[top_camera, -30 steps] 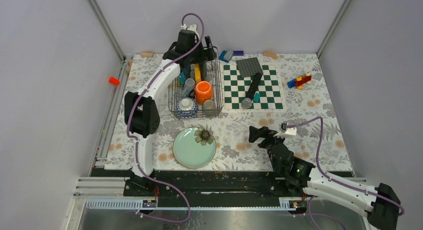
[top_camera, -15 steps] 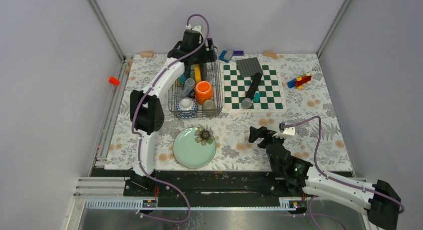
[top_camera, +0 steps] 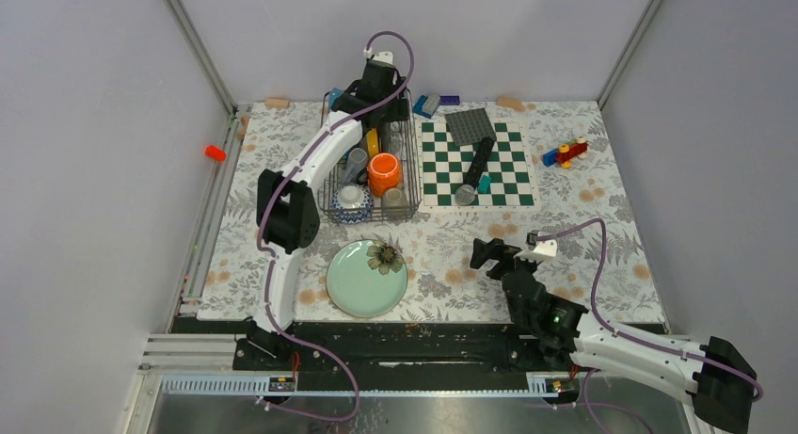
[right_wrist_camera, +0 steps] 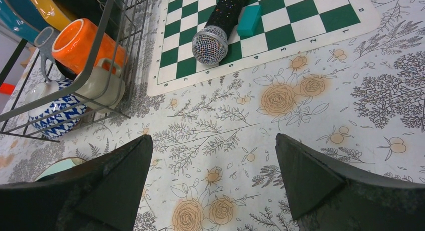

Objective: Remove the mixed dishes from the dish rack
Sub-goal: Pick up the plate from the dish rack.

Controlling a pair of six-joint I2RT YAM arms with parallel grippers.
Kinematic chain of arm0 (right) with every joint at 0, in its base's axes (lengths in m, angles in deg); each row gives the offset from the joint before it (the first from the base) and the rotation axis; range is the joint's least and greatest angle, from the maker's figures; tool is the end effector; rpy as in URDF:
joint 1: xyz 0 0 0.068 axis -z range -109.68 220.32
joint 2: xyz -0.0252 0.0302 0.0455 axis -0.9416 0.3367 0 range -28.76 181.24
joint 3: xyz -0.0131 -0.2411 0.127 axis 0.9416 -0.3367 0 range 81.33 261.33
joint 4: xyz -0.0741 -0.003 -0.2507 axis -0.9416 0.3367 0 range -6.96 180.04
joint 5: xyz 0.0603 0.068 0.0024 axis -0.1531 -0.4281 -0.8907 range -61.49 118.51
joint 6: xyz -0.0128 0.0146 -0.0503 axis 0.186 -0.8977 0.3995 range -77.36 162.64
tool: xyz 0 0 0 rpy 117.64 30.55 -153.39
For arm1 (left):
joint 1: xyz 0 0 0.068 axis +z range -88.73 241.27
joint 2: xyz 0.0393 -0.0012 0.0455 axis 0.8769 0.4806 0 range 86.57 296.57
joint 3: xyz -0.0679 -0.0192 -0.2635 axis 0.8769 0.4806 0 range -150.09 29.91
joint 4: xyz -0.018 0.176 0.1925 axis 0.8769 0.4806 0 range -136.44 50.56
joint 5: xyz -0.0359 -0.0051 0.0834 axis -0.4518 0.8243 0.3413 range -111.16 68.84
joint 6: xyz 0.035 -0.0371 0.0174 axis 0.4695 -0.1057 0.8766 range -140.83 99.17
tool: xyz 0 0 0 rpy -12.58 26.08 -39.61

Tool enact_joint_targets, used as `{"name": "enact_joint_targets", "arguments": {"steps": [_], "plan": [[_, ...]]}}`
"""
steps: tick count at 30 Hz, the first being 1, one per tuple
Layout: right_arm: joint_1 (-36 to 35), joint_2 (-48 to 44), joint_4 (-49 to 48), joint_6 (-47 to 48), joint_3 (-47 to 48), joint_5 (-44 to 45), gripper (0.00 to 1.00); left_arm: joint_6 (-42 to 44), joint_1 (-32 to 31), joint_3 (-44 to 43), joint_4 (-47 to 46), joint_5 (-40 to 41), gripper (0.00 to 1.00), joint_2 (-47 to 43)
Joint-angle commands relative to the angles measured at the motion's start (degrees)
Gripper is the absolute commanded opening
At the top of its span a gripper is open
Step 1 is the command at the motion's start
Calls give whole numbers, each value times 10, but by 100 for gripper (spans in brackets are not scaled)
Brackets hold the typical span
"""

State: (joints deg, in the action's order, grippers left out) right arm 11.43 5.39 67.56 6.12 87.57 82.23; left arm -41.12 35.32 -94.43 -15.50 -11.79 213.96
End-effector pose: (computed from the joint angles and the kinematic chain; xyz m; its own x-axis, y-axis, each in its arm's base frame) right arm 0.0964 0.1041 0.1796 -0.1488 0.4349 -0.8881 -0.0142 0.8971 0.4417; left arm 0.4688 -0.2218 0.3092 -0.5791 -0.0987 -0.8093 0.1170 0.9723 -0.2023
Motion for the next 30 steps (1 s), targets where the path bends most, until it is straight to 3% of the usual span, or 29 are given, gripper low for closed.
{"name": "enact_joint_targets", "arguments": {"steps": [1,30], "plan": [[-3,7,-8,-14,5,46,100,27,-10,-36,-4,58,63,19],[-3,45,4,-31,12,73,100,21,-11,-58,-15,131,50,74]]}}
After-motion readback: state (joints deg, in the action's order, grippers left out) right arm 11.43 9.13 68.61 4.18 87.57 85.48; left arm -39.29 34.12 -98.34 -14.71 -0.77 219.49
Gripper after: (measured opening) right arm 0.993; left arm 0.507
